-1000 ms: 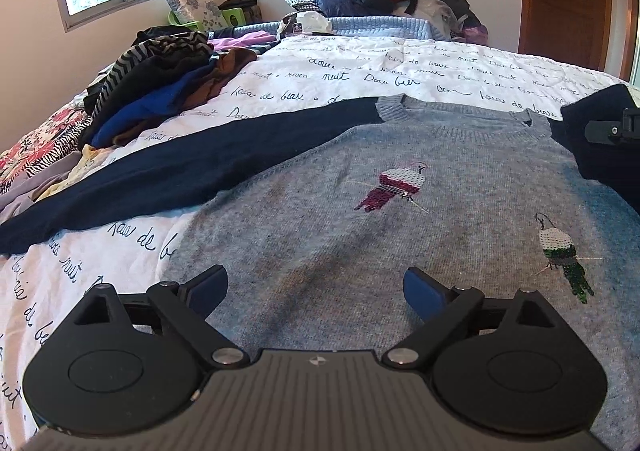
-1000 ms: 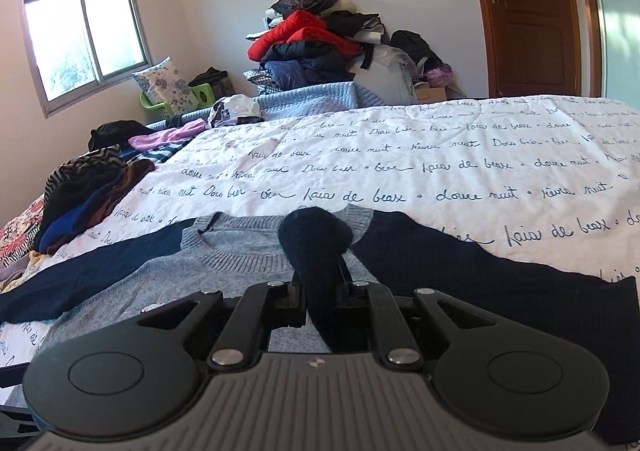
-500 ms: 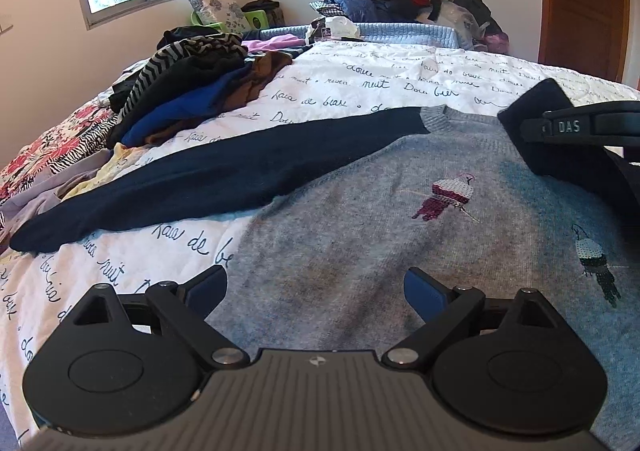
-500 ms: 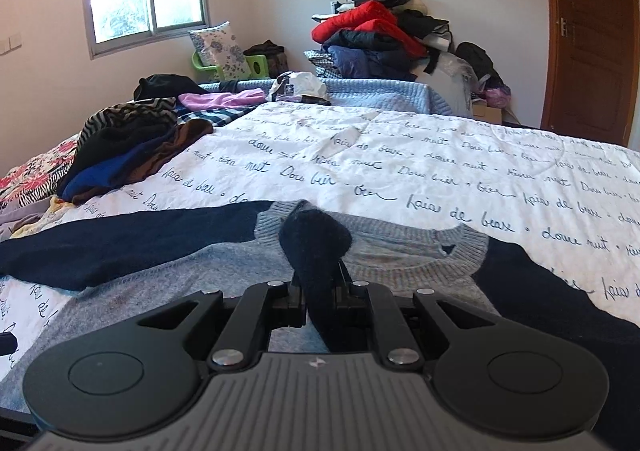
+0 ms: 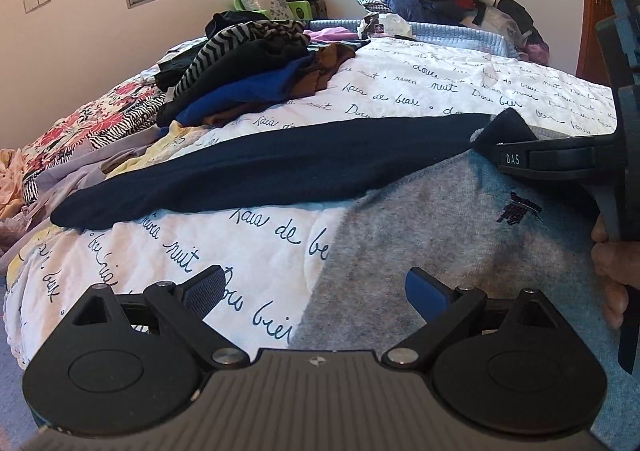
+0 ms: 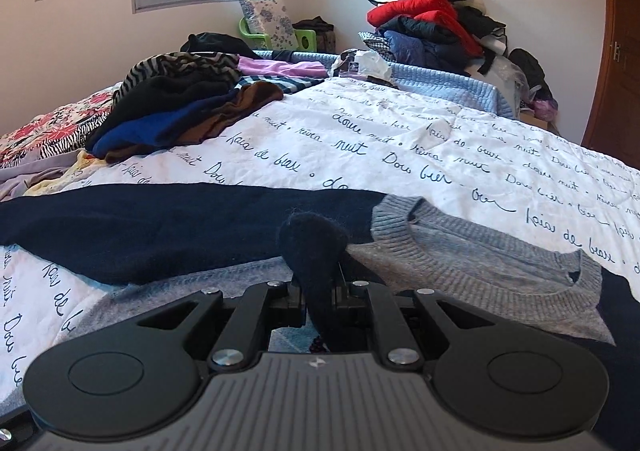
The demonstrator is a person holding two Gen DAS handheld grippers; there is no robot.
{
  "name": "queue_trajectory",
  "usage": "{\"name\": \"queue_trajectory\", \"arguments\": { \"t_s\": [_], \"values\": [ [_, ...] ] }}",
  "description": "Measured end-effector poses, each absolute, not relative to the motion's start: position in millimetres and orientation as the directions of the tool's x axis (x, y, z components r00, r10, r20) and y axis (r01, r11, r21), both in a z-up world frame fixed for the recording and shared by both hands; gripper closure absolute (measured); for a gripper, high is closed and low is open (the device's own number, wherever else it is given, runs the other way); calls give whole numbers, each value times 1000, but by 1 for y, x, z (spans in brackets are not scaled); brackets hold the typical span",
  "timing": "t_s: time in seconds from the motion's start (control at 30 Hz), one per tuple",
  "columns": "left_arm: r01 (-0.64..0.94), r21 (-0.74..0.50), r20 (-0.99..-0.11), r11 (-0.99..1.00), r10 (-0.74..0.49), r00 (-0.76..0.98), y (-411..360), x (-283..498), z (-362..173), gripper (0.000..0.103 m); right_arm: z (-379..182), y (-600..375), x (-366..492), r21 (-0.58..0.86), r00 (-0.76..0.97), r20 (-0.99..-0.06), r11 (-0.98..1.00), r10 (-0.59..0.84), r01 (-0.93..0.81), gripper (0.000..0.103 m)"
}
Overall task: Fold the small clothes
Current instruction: 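Lift the sleeve with the right tool and lay it across the grey body, then open the right tool and withdraw it from the sleeve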
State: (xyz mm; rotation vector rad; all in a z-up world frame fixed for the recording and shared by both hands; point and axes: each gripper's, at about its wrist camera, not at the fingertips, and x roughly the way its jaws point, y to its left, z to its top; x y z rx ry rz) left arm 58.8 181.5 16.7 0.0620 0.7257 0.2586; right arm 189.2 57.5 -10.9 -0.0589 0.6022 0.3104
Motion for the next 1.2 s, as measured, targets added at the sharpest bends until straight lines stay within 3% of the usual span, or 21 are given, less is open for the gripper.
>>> {"name": "queue_trajectory", "arguments": {
  "t_s": [0.2, 0.27, 0.33, 0.4, 0.47, 0.57, 0.7, 0.9, 0.97, 1.1, 1.2],
  "values": [
    [-236, 164, -637, 958, 286, 716, 191, 61, 20, 8, -20, 71, 197, 48, 747, -600, 945, 287, -325, 92],
    [-250, 160, -638, 955, 293, 712, 196, 62, 22, 8, -25, 75, 201, 56, 732, -614, 941, 295, -333, 87],
    [-261, 152, -641, 953, 296, 708, 202, 63, 23, 8, -26, 76, 200, 73, 720, -616, 933, 320, -352, 75],
    [-273, 152, -642, 950, 305, 703, 209, 63, 23, 8, -22, 73, 197, 145, 686, -609, 906, 398, -398, 36],
    [-289, 158, -641, 944, 321, 697, 216, 63, 24, 8, -15, 63, 189, 252, 652, -567, 859, 504, -445, 27],
    [-321, 166, -638, 933, 349, 686, 229, 63, 25, 7, -11, 51, 181, 332, 624, -553, 833, 553, -443, 27],
    [-361, 150, -648, 921, 367, 668, 246, 65, 25, 7, -25, 57, 184, 298, 571, -631, 844, 524, -446, 28],
    [-379, 137, -656, 915, 370, 657, 267, 68, 23, 7, 0, 44, 164, 327, 598, -565, 819, 569, -471, 27],
    [-401, 130, -655, 907, 382, 652, 279, 69, 22, 7, 7, 38, 153, 258, 631, -580, 851, 515, -457, 27],
    [-448, 61, -672, 892, 368, 643, 310, 71, 21, 7, 17, -6, 117, 186, 728, -525, 894, 440, -407, 27],
    [-471, 4, -689, 882, 344, 638, 330, 72, 18, 7, 19, -56, 92, 142, 811, -494, 949, 313, -280, 20]
  ]
}}
